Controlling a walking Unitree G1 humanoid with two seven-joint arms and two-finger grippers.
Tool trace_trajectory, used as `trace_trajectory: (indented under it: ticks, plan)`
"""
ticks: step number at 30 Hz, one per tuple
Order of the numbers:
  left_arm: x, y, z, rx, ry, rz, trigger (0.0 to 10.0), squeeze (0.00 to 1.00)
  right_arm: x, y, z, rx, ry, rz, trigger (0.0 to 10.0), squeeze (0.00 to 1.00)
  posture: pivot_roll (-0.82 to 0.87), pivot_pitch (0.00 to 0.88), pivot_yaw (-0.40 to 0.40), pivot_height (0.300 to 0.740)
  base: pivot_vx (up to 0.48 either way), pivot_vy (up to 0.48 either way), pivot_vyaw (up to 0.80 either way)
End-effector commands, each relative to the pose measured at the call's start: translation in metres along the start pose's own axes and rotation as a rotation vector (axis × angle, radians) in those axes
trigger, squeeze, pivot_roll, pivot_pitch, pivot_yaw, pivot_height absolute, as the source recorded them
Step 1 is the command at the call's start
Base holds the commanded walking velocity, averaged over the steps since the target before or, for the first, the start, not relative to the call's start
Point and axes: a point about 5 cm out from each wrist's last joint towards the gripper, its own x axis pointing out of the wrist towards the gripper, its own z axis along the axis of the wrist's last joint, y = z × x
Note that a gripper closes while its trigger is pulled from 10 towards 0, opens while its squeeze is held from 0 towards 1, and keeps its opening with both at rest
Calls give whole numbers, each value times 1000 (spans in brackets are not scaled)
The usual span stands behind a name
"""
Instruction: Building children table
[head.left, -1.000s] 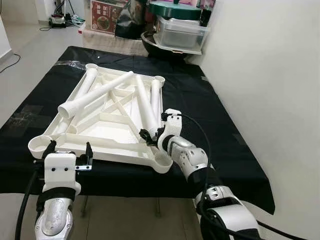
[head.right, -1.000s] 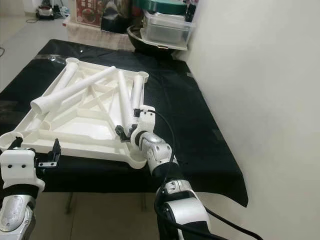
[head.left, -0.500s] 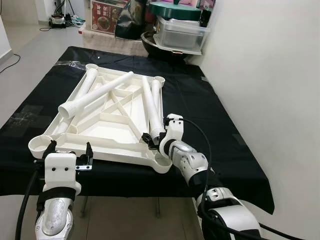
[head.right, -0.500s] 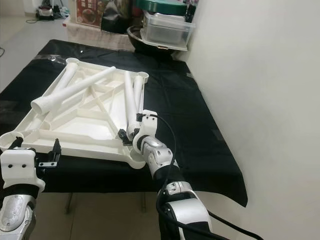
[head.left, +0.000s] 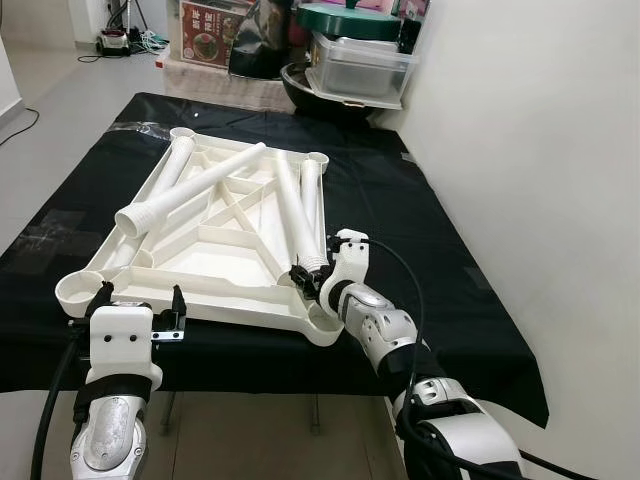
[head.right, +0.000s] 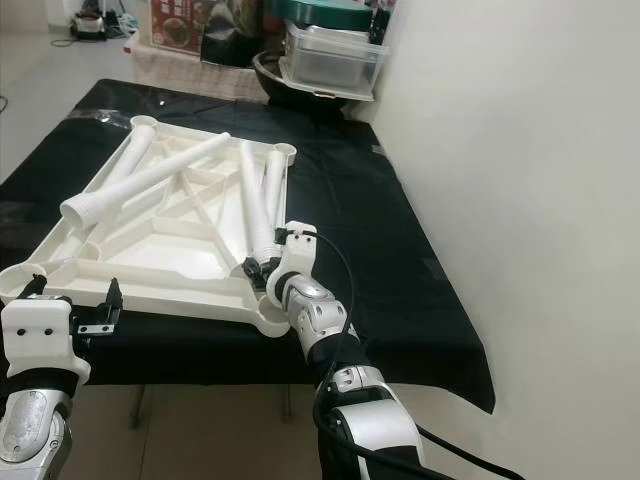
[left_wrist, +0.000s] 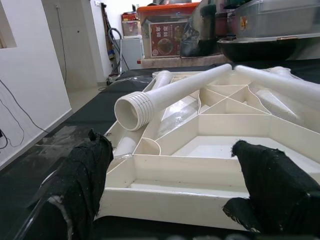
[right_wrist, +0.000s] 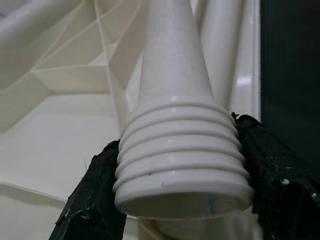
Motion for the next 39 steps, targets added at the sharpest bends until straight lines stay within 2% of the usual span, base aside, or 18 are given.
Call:
trace_trajectory:
  ticks: [1, 5, 7, 11, 16, 21, 30, 32, 33, 34, 36, 39]
  plan:
    - [0, -1, 1, -6, 0, -10, 10000, 0, -2, 0, 9, 12, -72, 18, 0, 0, 233, 0, -187, 740, 0, 0, 0]
    - [0, -1, 1, -5, 0, -10, 10000, 0, -2, 2, 13, 16, -91, 29, 0, 0, 232, 0, -184, 740, 0, 0, 0]
    - [0, 0, 1, -1, -1, -9, 10000, 0, -4, 2, 23, 20, -151, 42, 0, 0, 233, 0, -181, 740, 0, 0, 0]
    - [0, 1, 1, 1, -1, -8, 10000, 0, -5, 0, 25, 22, -161, 32, 0, 0, 233, 0, -180, 740, 0, 0, 0]
    - [0, 2, 1, 8, 0, -8, 10000, 0, -7, -18, 29, 65, -190, -79, 0, 0, 237, 0, -171, 740, 0, 0, 0]
    - [0, 3, 1, 10, 0, -8, 10000, 0, -7, -20, 32, 81, -207, -82, 0, 0, 237, 0, -171, 740, 0, 0, 0]
    - [1, 8, 5, 25, -14, 6, 10000, 0, -12, -11, 63, 79, -314, 35, 0, 0, 235, 0, -159, 740, 0, 0, 0]
    - [1, 8, 5, 25, -14, 6, 10000, 0, -12, -11, 63, 79, -314, 35, 0, 0, 235, 0, -159, 740, 0, 0, 0]
    - [2, 10, 5, 28, -17, 14, 10000, 0, -14, -5, 70, 51, -343, 98, 0, 0, 233, 0, -156, 740, 0, 0, 0]
    - [2, 10, 5, 28, -17, 14, 10000, 0, -14, -5, 70, 51, -343, 98, 0, 0, 233, 0, -156, 740, 0, 0, 0]
    - [2, 16, 8, 34, -26, 38, 10000, 0, -20, 6, 79, -18, -378, 238, 0, 0, 228, 0, -152, 740, 0, 0, 0]
    - [2, 21, 10, 40, -36, 55, 10000, 0, -21, 7, 79, -42, -378, 278, 0, 0, 231, 0, -155, 740, 0, 0, 0]
